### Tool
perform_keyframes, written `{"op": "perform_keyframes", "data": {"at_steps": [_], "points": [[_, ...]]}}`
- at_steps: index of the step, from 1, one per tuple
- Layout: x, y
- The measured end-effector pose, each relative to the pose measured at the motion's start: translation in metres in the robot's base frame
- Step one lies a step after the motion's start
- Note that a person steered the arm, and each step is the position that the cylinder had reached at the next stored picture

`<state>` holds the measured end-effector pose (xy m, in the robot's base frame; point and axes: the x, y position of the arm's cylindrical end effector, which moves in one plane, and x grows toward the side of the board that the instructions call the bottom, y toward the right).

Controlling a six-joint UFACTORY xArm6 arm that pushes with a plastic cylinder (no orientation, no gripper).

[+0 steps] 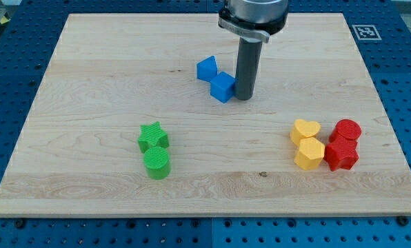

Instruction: Move both the blue blocks slightly to the left

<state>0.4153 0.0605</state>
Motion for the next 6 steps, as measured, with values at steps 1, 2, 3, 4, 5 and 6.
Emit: {"op": "perform_keyframes", "data": {"at_steps": [1,2,3,4,5,6], "points": [[-0.002,-0.017],[-0.002,-0.054],[-0.002,-0.056],[-0.005,-0.052],[-0.024,-0.02],[-0.055,-0.041]]}}
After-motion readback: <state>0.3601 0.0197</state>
